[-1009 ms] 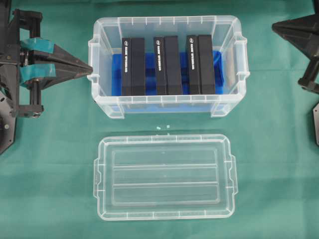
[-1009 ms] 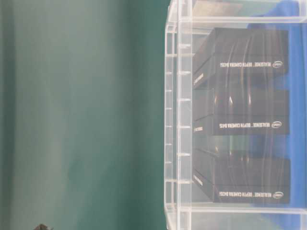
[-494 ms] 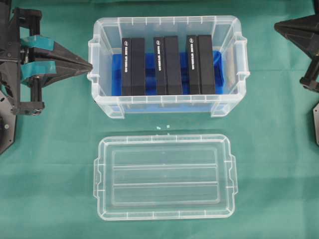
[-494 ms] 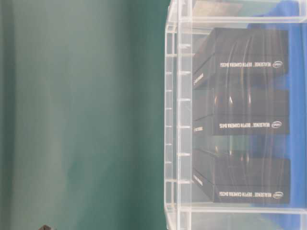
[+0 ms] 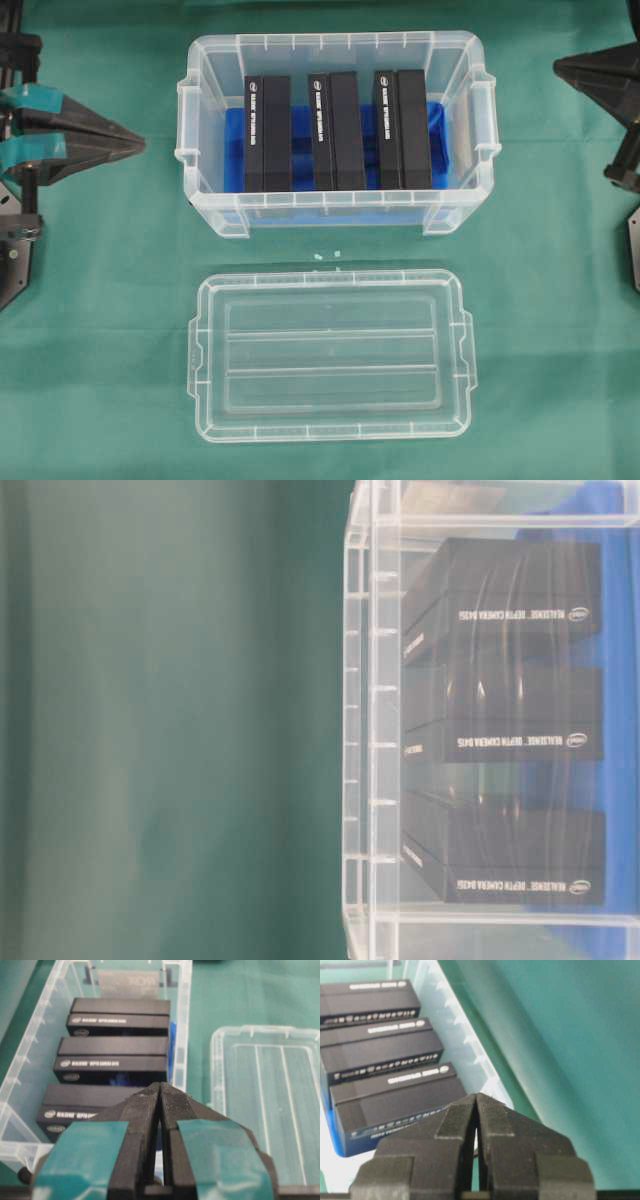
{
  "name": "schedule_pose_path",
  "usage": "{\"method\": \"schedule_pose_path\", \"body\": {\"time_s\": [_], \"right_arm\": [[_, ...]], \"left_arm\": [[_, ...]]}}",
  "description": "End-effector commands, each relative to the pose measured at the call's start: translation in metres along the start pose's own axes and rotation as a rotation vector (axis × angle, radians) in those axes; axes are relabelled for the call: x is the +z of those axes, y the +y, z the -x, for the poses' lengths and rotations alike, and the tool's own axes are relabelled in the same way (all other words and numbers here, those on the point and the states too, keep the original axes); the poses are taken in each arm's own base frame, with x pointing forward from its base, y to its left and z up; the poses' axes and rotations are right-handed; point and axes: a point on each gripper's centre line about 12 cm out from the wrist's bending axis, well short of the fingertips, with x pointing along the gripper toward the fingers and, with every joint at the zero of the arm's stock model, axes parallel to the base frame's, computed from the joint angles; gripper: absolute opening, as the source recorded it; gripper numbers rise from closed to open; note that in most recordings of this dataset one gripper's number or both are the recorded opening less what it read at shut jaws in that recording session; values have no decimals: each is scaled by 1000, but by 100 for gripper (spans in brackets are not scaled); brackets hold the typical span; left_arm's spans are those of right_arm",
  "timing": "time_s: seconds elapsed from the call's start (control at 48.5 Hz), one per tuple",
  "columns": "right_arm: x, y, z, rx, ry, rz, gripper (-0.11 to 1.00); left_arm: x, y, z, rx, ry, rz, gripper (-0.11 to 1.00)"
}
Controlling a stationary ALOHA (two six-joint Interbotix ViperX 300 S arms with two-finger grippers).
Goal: Clamp the lid of the box with both arms, then lift and open it.
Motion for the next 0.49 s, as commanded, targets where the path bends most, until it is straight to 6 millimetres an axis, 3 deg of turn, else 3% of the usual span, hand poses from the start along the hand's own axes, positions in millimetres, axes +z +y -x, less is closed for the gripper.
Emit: {"method": "schedule_pose_path", "body": {"time_s": [0.0,0.474], "right_arm": [[1,1,2,21,-19,-8,1],[-23,4,5,74,-35,6,1]], "left_arm": [[2,1,4,3,-32,2,2],[-22,0,3,1,-35,2,2]]}}
